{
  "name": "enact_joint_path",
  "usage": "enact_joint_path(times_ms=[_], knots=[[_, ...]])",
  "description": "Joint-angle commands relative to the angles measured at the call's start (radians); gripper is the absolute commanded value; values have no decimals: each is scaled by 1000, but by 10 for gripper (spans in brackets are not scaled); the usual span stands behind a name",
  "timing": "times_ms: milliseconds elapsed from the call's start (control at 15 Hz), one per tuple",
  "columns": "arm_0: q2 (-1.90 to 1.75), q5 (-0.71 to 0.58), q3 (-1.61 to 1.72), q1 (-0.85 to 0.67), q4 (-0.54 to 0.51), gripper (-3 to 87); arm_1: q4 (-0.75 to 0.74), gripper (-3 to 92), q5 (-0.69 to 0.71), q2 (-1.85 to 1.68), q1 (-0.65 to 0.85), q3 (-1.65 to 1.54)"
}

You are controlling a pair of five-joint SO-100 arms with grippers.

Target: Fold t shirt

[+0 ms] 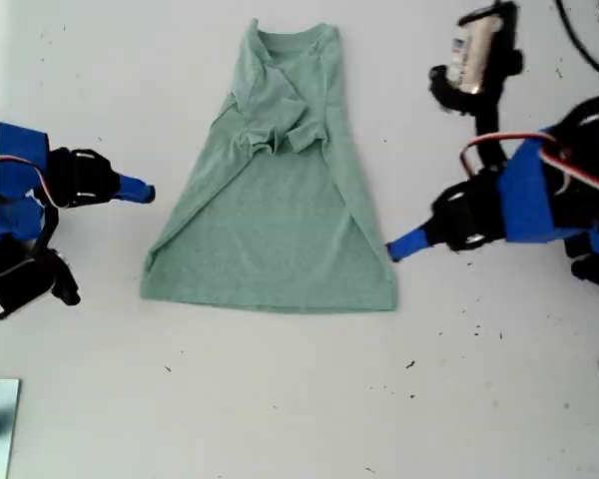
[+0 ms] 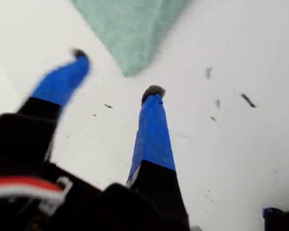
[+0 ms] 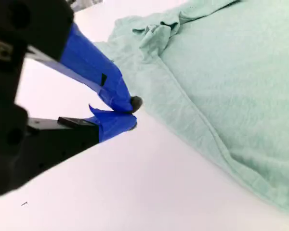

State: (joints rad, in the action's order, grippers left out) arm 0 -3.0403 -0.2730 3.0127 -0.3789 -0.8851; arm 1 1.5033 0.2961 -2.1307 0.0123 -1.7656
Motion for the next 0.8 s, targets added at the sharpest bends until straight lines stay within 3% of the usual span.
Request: enact_joint_path(times_ms=[0,333,467,600,733], knots=[[-11,3,-6,11,0,-2,21,326,-44,198,-38,133],[-11,-8,-6,14,2,-2,-173,247,-15,453,-41,46],[-11,-8,-8,14,2,-2,-267,185,-21,528,-51,5],[-11,-8,-8,14,0,-2,-405,23,-34,558,-69,-118],[-12,-9,-9,12,0,-2,-428,-5,-54,462,-86,-221]])
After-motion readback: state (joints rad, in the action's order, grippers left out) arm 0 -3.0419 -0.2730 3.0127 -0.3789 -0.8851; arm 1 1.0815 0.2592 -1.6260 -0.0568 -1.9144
